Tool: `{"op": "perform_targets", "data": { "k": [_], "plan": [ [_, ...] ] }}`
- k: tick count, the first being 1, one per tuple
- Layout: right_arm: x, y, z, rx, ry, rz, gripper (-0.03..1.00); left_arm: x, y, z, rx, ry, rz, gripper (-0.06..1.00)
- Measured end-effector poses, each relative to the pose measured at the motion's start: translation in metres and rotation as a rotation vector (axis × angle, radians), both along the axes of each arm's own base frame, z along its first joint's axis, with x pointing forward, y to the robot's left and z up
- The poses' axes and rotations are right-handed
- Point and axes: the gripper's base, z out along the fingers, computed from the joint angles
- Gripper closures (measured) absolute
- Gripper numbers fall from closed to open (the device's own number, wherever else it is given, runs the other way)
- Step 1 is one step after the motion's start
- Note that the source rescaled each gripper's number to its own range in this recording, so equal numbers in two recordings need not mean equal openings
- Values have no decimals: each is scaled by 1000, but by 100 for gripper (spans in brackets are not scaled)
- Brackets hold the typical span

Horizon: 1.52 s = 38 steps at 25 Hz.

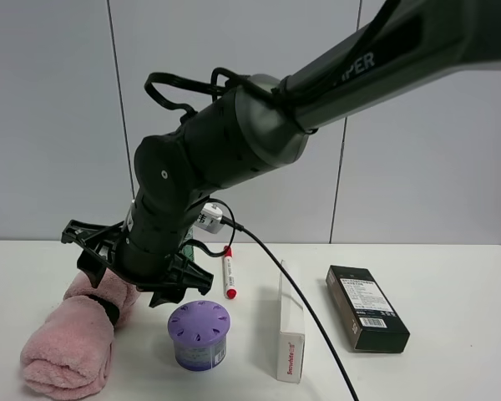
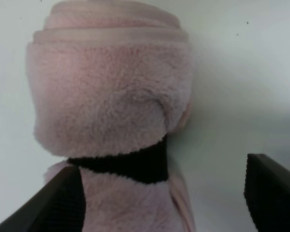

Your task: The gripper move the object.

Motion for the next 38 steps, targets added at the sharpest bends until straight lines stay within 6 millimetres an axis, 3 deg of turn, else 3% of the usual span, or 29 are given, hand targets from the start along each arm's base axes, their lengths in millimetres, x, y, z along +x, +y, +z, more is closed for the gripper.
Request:
{"op": "perform_targets", "data": {
  "k": [5, 11, 13, 16, 23, 32, 38],
  "plan": [
    [-3, -3, 43, 20, -105, 93, 51, 0, 0, 0, 0, 0, 0, -6],
    [-13, -15, 117, -78, -425, 413, 51, 0, 0, 0, 0, 0, 0, -6],
    [-17, -21, 139, -121, -531, 505, 44, 0, 0, 0, 0, 0, 0, -6],
    [-26, -29, 161, -201, -627, 623, 24, 0, 0, 0, 0, 0, 0, -6],
    [-33, -58, 177, -498, -617, 737, 17, 0, 0, 0, 0, 0, 0, -6],
    [-19, -124, 210, -625, -516, 602, 17, 0, 0, 0, 0, 0, 0, -6],
    [-15, -182, 192, -685, -348, 513, 17, 0, 0, 0, 0, 0, 0, -6]
  ]
}}
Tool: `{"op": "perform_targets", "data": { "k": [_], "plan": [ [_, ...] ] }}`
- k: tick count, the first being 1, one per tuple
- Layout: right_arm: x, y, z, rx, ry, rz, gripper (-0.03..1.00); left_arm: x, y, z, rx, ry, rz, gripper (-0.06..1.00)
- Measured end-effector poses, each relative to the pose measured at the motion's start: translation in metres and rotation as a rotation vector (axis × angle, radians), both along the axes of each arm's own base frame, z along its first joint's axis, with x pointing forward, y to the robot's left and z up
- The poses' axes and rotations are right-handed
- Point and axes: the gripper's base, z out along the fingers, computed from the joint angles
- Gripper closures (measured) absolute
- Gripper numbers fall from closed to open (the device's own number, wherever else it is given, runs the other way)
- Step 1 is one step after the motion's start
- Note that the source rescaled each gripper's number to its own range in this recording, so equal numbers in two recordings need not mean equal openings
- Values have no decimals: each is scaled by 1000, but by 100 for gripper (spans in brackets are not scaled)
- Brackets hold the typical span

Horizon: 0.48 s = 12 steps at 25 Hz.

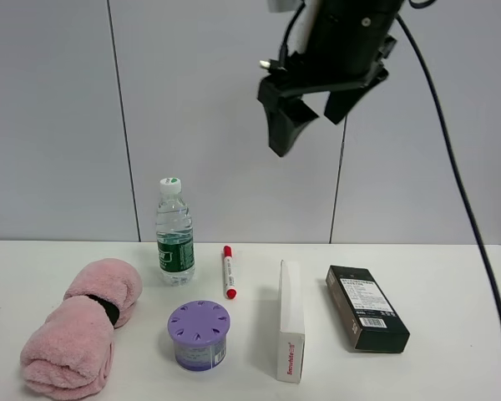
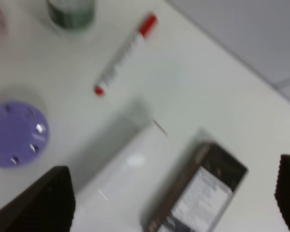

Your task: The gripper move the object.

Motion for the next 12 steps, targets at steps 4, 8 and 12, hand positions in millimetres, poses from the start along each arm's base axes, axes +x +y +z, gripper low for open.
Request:
{"op": "perform_targets", "data": {
  "k": [4, 8, 12],
  "plan": [
    [-16, -42, -10, 30, 32, -74, 15, 0, 0, 0, -1, 0, 0, -6],
    [-45, -81, -10, 138, -21, -128, 0, 0, 0, 0, -1, 0, 0, -6],
    [-82, -118, -9, 243, -94, -205, -3, 0, 0, 0, -1, 0, 0, -6]
  ]
}}
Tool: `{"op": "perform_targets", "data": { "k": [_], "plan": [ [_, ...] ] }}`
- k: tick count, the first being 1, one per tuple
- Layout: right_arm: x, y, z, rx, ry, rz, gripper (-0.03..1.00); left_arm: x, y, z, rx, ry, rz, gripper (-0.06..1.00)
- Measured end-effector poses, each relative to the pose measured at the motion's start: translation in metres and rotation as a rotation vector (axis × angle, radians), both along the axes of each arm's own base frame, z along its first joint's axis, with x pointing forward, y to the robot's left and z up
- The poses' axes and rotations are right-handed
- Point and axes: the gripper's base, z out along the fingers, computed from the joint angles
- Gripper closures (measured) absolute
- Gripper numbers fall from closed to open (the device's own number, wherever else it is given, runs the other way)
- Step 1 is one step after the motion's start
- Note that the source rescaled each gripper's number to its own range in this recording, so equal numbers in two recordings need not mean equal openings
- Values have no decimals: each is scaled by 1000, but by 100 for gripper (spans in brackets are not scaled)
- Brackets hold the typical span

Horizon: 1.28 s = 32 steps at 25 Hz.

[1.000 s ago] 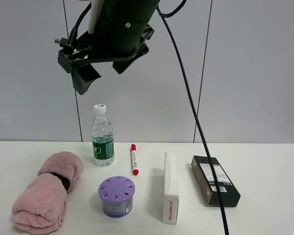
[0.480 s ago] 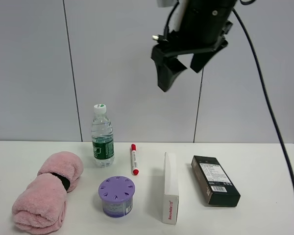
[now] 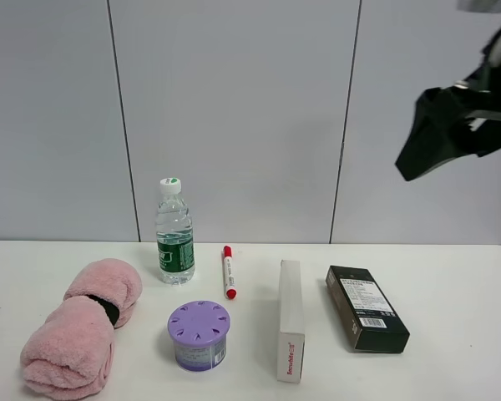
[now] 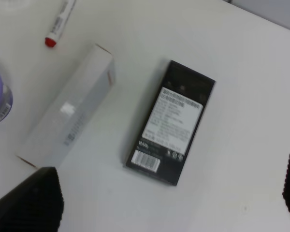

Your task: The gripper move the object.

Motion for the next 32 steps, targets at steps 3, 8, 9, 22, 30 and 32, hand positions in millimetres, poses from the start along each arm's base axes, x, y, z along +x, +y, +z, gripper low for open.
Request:
{"op": "perform_targets", "data": {
  "k": [3, 8, 9, 22, 30, 32],
  "plan": [
    [-30, -27, -5, 40, -23, -85, -3, 0, 0, 0, 0, 0, 0, -6],
    [-74, -65, -8, 62, -76, -241, -3, 0, 0, 0, 1, 0, 0, -6],
    [-82, -72, -9, 68, -83, -285, -3, 0, 0, 0, 1, 0, 0, -6],
    [-167, -92, 11, 152, -395, -453, -3, 0, 0, 0, 0, 0, 0, -6],
    [-201, -92, 6, 184, -530, -444, -3, 0, 0, 0, 0, 0, 0, -6],
    [-206, -92, -8, 181, -506, -449, -3, 0, 0, 0, 0, 0, 0, -6]
  ]
}}
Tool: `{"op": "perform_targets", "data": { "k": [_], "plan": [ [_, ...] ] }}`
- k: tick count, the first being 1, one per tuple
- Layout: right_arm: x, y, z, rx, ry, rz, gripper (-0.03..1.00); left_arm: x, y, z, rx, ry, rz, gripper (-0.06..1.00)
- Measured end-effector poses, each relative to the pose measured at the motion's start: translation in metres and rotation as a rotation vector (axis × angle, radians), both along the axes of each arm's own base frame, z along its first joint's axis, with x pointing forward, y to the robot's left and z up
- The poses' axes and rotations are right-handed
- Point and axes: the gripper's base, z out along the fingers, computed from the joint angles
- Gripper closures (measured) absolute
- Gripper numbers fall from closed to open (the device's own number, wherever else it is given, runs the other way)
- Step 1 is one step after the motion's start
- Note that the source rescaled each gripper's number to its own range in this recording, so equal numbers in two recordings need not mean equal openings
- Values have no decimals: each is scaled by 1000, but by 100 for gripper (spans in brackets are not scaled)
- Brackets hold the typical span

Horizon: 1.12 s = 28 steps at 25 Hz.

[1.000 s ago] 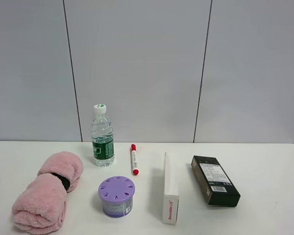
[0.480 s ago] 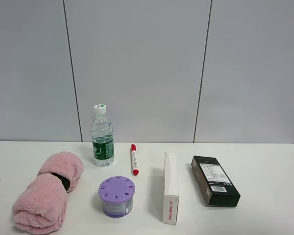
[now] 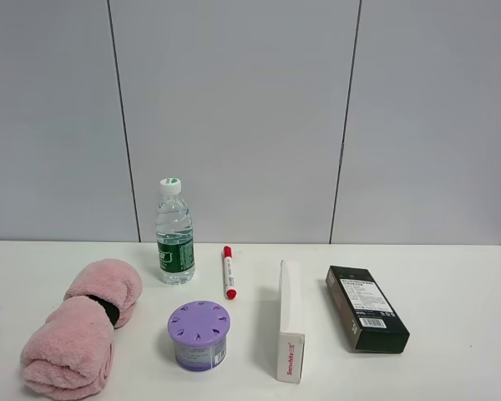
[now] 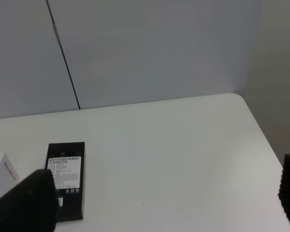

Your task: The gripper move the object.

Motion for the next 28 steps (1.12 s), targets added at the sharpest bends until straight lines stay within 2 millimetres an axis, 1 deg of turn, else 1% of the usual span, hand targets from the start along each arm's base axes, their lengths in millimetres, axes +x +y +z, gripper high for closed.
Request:
{"op": "perform_targets", "data": {
  "k": [5, 7, 16, 28],
  "plan": [
    [-5, 1, -34, 28, 153, 4, -3, 0, 0, 0, 1, 0, -1, -6],
    [-5, 2, -43, 39, 203, 13, -3, 0, 0, 0, 1, 0, -1, -6],
    [-4, 8, -46, 26, 216, 86, -2, 0, 0, 0, 1, 0, -1, -6],
    [-4, 8, -46, 29, 216, 88, -1, 0, 0, 0, 0, 0, 0, -6]
  ]
}}
